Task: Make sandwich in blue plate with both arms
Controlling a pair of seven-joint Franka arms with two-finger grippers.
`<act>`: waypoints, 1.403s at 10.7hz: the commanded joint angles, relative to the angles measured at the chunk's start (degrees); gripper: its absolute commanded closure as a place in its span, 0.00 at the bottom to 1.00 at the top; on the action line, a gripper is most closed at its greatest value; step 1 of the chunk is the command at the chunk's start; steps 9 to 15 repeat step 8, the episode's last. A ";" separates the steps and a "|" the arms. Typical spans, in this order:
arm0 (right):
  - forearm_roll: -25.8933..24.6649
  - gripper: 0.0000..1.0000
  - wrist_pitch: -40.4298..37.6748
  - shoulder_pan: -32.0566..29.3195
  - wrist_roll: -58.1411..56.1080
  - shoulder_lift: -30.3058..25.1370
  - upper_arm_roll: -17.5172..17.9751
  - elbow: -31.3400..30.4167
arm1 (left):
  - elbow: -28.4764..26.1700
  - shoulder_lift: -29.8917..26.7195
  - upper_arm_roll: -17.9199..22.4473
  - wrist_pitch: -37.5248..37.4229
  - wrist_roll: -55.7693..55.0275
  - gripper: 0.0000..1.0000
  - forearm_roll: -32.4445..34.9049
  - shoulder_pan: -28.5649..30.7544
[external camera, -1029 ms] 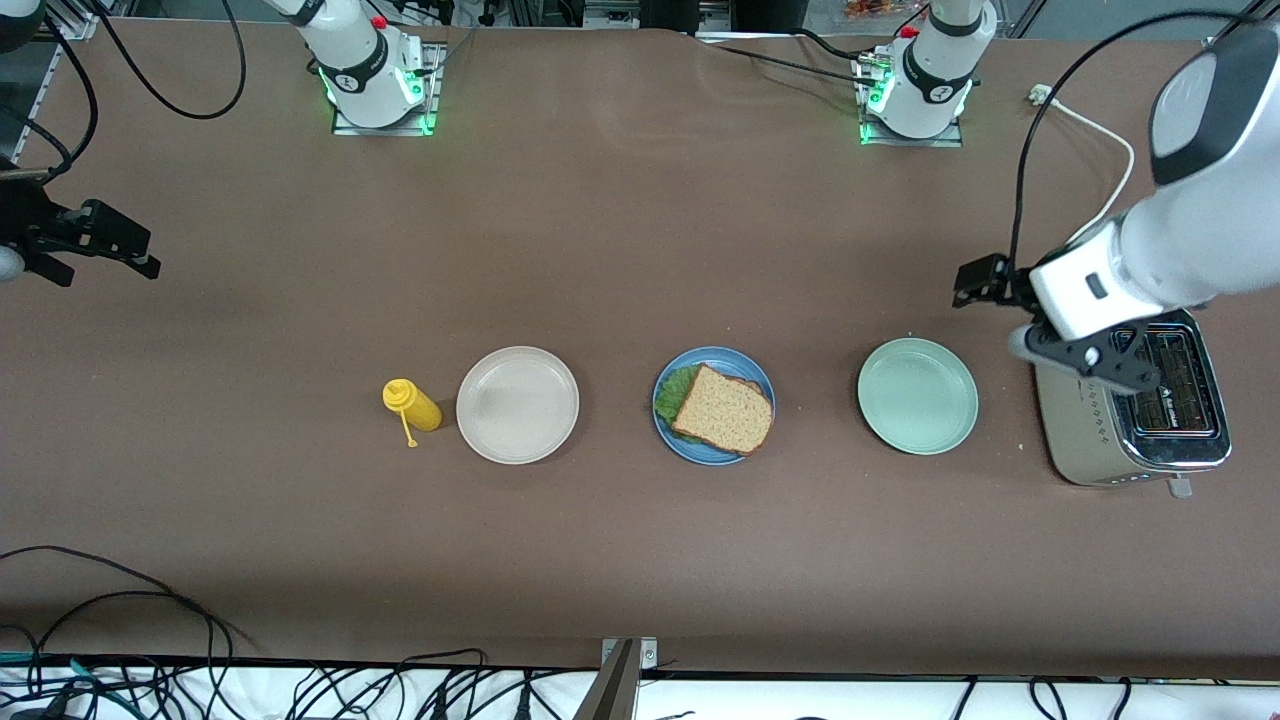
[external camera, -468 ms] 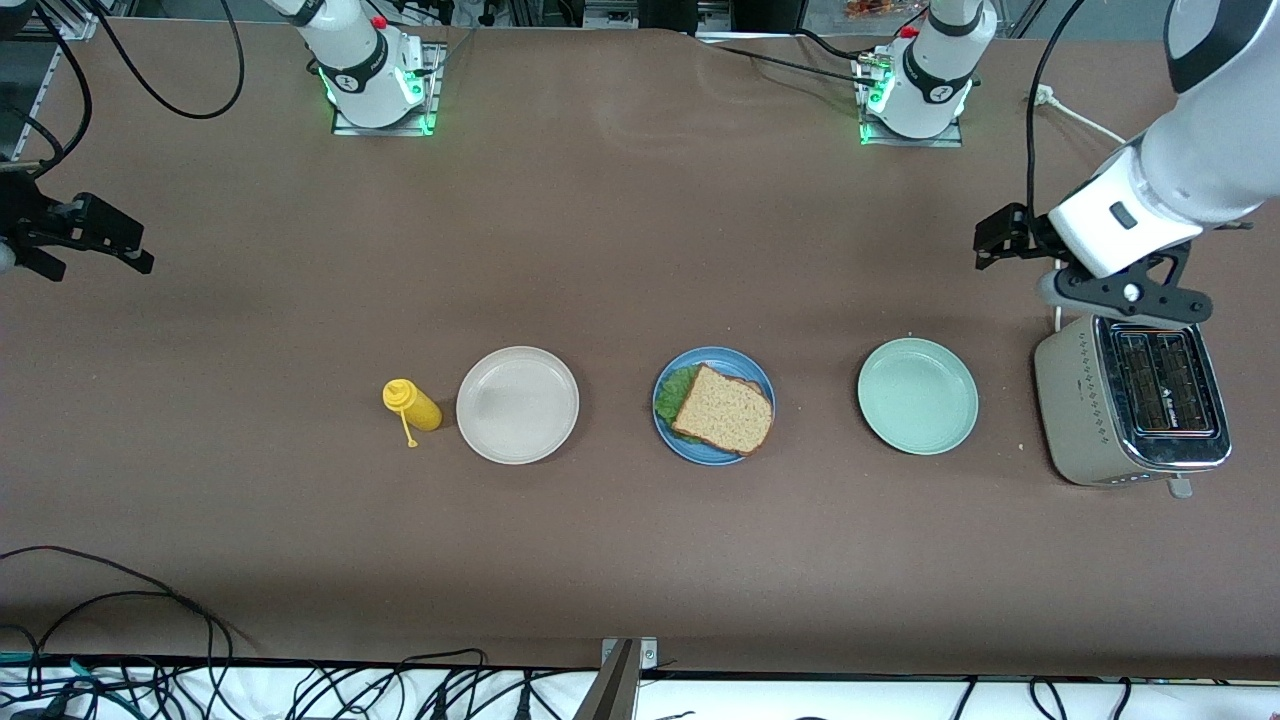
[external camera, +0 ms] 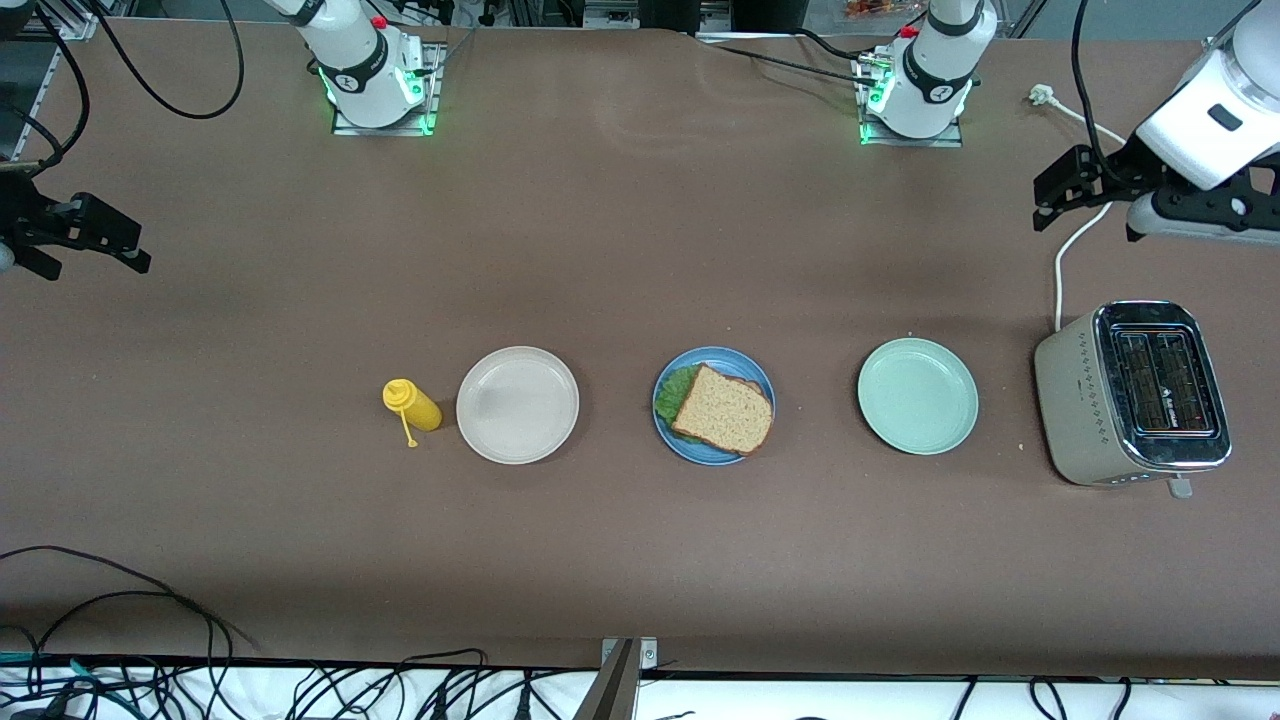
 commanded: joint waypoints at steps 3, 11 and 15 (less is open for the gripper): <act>-0.93 0.00 -1.41 0.20 0.45 -0.03 -0.11 1.02 | -3.27 -1.83 2.51 1.58 0.14 0.00 -3.36 -1.36; -0.84 0.00 -1.33 0.20 0.45 0.06 -0.11 1.10 | -3.01 -2.01 4.89 1.48 -0.38 0.00 2.27 -5.59; -0.84 0.00 -1.33 0.20 0.45 0.06 -0.11 1.10 | -3.01 -2.01 4.89 1.48 -0.38 0.00 2.27 -5.59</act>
